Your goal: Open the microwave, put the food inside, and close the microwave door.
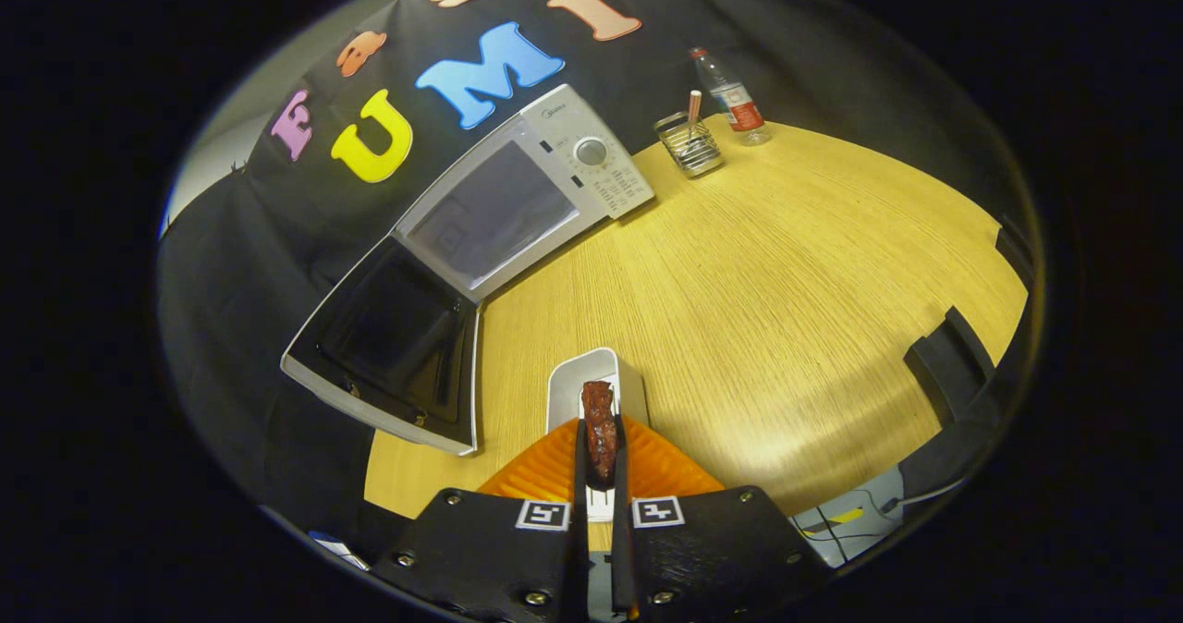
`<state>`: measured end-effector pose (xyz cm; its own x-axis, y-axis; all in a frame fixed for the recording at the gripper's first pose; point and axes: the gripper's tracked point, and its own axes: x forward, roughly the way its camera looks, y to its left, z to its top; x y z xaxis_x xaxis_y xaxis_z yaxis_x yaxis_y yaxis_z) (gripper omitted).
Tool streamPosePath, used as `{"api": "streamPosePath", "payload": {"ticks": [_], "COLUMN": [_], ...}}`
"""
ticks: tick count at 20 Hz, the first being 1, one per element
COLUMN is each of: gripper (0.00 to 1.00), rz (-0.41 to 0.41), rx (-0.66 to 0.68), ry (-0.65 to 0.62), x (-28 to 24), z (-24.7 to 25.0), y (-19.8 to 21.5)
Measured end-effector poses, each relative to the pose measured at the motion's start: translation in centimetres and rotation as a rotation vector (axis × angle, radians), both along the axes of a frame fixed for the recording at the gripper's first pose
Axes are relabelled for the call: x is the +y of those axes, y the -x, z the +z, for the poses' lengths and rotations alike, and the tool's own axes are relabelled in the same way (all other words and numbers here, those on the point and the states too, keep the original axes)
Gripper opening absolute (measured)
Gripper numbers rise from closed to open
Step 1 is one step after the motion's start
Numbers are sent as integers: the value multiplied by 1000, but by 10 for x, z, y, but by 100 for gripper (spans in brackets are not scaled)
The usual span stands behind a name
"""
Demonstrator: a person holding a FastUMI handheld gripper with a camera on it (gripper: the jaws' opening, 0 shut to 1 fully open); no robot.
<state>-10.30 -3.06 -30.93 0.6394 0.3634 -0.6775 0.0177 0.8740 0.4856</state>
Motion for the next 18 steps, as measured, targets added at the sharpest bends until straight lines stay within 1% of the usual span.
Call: {"api": "streamPosePath", "payload": {"ticks": [4, 8, 14, 18], "gripper": [10, 10, 10, 10], "rz": [-3, 9, 30, 53], "rx": [-14, -78, -154, -181], "ry": [10, 5, -46, -70], "x": [0, 2, 16, 33], "z": [15, 47, 91, 100], "y": [-6, -22, -63, -98]}}
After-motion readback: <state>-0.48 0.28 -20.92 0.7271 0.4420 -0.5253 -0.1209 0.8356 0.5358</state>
